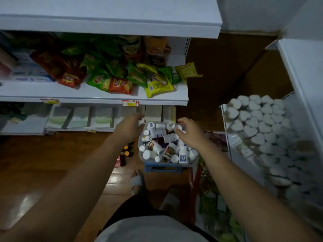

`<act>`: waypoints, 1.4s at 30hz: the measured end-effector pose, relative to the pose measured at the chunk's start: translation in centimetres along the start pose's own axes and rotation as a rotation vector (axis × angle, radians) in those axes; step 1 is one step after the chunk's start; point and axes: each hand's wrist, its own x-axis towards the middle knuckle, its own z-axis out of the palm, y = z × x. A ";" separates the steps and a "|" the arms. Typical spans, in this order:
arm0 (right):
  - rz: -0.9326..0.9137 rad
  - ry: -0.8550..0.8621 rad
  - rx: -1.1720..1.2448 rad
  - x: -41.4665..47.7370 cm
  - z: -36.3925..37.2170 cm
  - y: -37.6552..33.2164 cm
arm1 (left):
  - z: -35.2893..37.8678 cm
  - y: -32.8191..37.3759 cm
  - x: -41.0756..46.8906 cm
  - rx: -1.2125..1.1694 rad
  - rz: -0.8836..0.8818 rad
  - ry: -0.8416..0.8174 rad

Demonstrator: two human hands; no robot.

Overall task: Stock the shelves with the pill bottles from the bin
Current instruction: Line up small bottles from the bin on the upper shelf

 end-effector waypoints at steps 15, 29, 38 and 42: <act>0.132 -0.301 -0.199 5.9 15.7 3.1 | 11.9 -10.8 7.1 -0.084 -0.062 -0.280; 0.026 -0.133 -0.384 10.8 20.1 0.3 | 13.9 -11.2 11.2 0.137 0.131 -0.261; 0.075 -0.101 0.070 9.8 15.8 -0.1 | 11.3 -10.7 10.0 -0.278 0.086 -0.066; 0.070 0.095 0.474 7.9 8.6 -3.9 | 3.8 -6.5 9.0 -0.807 -0.011 0.033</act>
